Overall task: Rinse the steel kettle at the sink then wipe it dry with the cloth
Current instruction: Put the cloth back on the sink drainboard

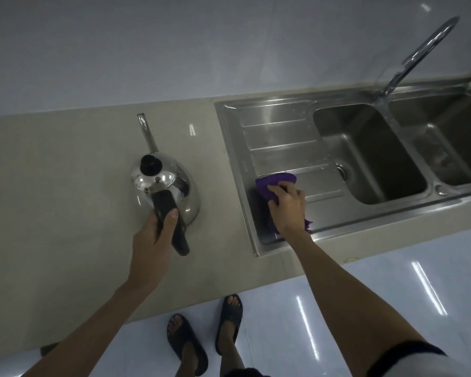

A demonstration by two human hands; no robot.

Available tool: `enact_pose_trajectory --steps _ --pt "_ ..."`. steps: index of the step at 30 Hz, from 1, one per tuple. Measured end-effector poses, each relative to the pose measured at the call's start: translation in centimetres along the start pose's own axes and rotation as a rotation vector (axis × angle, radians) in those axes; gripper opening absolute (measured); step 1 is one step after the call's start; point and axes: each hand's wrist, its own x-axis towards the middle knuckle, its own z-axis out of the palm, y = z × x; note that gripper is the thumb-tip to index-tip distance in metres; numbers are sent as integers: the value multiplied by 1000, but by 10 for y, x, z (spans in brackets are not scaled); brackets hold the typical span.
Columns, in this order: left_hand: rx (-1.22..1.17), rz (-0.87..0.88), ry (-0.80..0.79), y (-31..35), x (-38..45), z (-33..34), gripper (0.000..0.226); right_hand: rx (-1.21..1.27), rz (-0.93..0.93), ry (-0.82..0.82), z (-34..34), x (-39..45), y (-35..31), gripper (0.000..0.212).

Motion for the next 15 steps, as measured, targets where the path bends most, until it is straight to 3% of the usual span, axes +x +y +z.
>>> enact_pose_trajectory --steps 7,12,15 --pt "-1 3 16 0 -1 1 38 -250 -106 -169 34 -7 20 67" --pt "1 -18 37 2 -1 2 35 -274 -98 -214 40 -10 25 68" --pt "-2 -31 47 3 -4 5 42 -232 -92 -101 29 -4 4 68"
